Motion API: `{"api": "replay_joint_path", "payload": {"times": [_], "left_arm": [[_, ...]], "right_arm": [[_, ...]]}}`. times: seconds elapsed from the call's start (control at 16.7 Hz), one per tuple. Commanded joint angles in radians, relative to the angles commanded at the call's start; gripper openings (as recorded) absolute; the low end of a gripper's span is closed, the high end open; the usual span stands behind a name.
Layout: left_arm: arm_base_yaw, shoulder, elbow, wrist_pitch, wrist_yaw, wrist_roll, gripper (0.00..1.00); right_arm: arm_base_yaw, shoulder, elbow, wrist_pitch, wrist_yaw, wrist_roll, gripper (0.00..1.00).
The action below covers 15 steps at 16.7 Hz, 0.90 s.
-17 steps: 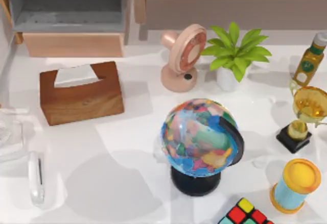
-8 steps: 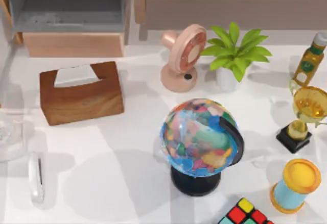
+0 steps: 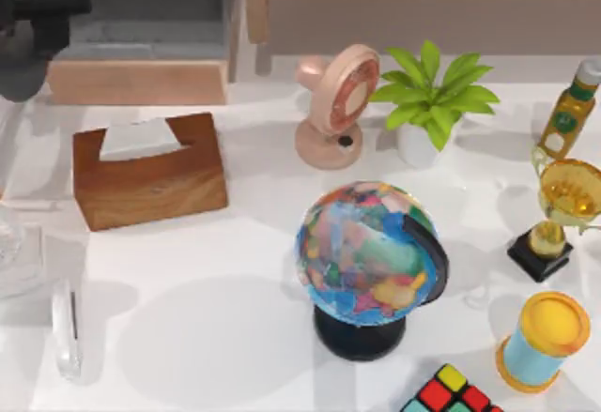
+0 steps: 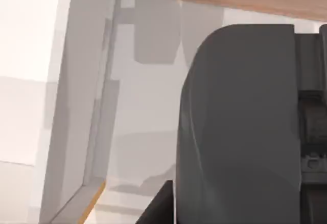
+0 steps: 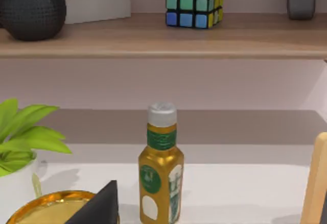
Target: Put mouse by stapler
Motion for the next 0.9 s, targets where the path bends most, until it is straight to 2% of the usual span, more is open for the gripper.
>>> {"api": "replay_joint_path", "payload": {"times": [0.54,0.9], "left_arm": [[-0.397,-0.230,-0.559,0.141,-0.010,-0.325,0.00],[-0.533,-0.279,-0.763,0.187,-0.006,-0.423,0.00]], "right_arm": [[0.000,0.000,0.000,0.000,0.000,0.000,1.00],[0.000,0.000,0.000,0.000,0.000,0.000,1.00]]}}
